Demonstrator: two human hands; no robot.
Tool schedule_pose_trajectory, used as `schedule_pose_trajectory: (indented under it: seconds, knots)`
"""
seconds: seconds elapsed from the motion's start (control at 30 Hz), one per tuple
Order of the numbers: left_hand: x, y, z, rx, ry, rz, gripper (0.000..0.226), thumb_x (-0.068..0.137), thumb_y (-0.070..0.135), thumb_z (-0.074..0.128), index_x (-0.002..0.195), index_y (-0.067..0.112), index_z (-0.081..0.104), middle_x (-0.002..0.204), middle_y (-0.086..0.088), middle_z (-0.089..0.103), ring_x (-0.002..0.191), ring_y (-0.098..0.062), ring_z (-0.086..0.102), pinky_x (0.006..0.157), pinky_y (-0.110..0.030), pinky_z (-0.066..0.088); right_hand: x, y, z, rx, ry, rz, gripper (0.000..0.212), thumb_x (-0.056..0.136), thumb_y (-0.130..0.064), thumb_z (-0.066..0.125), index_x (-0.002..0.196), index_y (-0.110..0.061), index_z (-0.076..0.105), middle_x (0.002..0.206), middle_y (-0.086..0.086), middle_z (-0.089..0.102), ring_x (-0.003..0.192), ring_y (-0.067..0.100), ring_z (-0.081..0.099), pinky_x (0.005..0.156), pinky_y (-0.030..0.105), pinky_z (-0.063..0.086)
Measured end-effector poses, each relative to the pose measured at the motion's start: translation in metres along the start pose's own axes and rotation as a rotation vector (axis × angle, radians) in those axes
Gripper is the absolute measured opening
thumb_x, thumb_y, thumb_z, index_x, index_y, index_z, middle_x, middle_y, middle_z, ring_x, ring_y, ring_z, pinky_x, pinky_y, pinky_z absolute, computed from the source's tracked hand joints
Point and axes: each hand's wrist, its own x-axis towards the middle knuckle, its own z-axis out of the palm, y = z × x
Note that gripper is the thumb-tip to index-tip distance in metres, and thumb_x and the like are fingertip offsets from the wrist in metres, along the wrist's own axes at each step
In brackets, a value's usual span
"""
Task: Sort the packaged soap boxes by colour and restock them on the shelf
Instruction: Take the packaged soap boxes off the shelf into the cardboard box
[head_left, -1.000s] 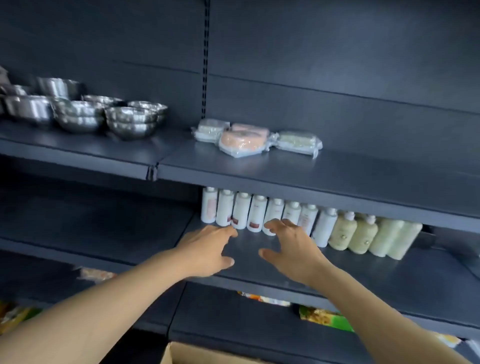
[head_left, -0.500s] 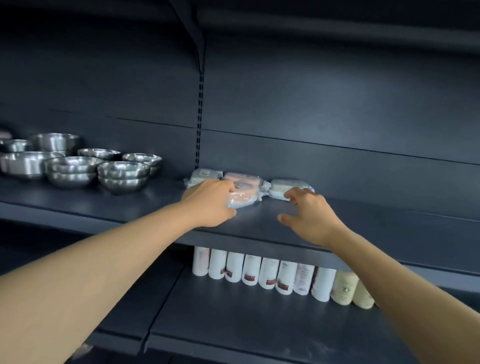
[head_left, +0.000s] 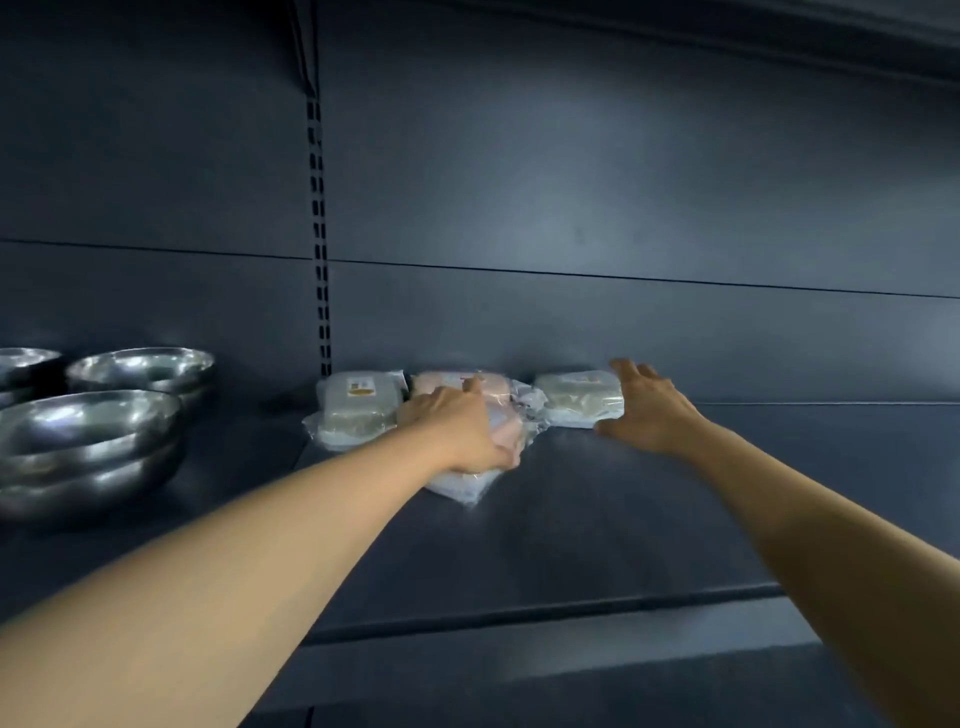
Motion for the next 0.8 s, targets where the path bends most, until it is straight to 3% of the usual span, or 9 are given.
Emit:
schedule_pose_trajectory:
  seconds: [0.13,0.23,0.33,0.47,0.53,0.63,0.7,0.8]
  knots:
    - [0.017,-0.020,0.003,0.015,-0.044,0.107,0.094,0.071,0.066,0.065,0.143,0.020,0.029,0.137,-0.002,0.047,0.124,-0.027,0.047,0.085,-0.032,0.040,0.031,-0.003,0.018,-0.072,-0.080,-0.002,0.089,0.078,-0.035,0.070,0.148,-0.021,0.018,0.150,0.006,0.031,0.136,0.032,0.028,0.105,0.047,0.035]
    - [0.029,-0.034,0.004,-0.042,-0.089,0.187,0.092,0.070,0.059,0.068,0.144,0.024,0.027,0.136,-0.004,0.045,0.121,-0.027,0.047,0.096,-0.034,0.044,0.037,-0.007,0.030,-0.154,-0.097,-0.025,0.084,0.081,-0.042,0.066,0.148,-0.023,0.020,0.154,-0.001,0.024,0.139,0.029,0.022,0.107,0.046,0.029]
    - [0.035,-0.039,0.007,-0.081,-0.125,0.214,0.092,0.071,0.048,0.068,0.146,0.024,0.022,0.137,-0.006,0.042,0.119,-0.027,0.046,0.097,-0.035,0.045,0.029,-0.016,0.033,-0.247,-0.006,-0.038,0.070,0.081,-0.049,0.061,0.141,-0.021,0.035,0.142,0.003,0.039,0.131,0.029,0.033,0.103,0.041,0.033]
    - [0.039,-0.038,0.008,-0.086,-0.138,0.230,0.097,0.071,0.045,0.067,0.149,0.022,0.013,0.139,-0.007,0.039,0.118,-0.028,0.048,0.088,-0.031,0.044,0.022,-0.029,0.003,-0.381,0.149,-0.045,0.054,0.079,-0.061,0.056,0.115,-0.020,0.056,0.118,0.005,0.061,0.114,0.027,0.053,0.097,0.039,0.035]
    - [0.041,-0.039,0.009,-0.102,-0.137,0.238,0.096,0.071,0.048,0.067,0.148,0.023,0.015,0.140,-0.006,0.039,0.115,-0.027,0.052,0.086,-0.032,0.044,0.026,-0.027,-0.004,-0.351,0.116,-0.010,0.069,0.073,-0.066,0.061,0.127,-0.024,0.048,0.126,0.007,0.054,0.122,0.028,0.045,0.101,0.042,0.033]
    - [0.039,-0.040,0.013,-0.073,-0.096,0.240,0.091,0.075,0.062,0.060,0.147,0.029,0.016,0.146,-0.005,0.035,0.130,-0.029,0.038,0.100,-0.039,0.039,0.031,-0.019,0.006,-0.211,-0.139,0.116,0.098,0.067,-0.067,0.067,0.146,-0.029,0.023,0.143,0.013,0.034,0.134,0.035,0.031,0.106,0.046,0.033]
    - [0.036,-0.039,0.015,-0.040,-0.067,0.243,0.084,0.081,0.065,0.052,0.146,0.026,0.017,0.145,-0.009,0.037,0.133,-0.031,0.035,0.102,-0.040,0.036,0.027,-0.013,0.019,-0.165,-0.225,0.172,0.102,0.066,-0.068,0.067,0.147,-0.030,0.018,0.144,0.015,0.031,0.134,0.038,0.029,0.106,0.048,0.035]
    - [0.030,-0.038,0.015,-0.023,-0.054,0.245,0.078,0.084,0.063,0.049,0.144,0.022,0.021,0.143,-0.013,0.038,0.132,-0.034,0.035,0.103,-0.041,0.034,0.006,-0.011,0.025,-0.143,-0.136,0.173,0.093,0.067,-0.066,0.067,0.142,-0.031,0.025,0.136,0.014,0.035,0.128,0.037,0.033,0.103,0.048,0.038]
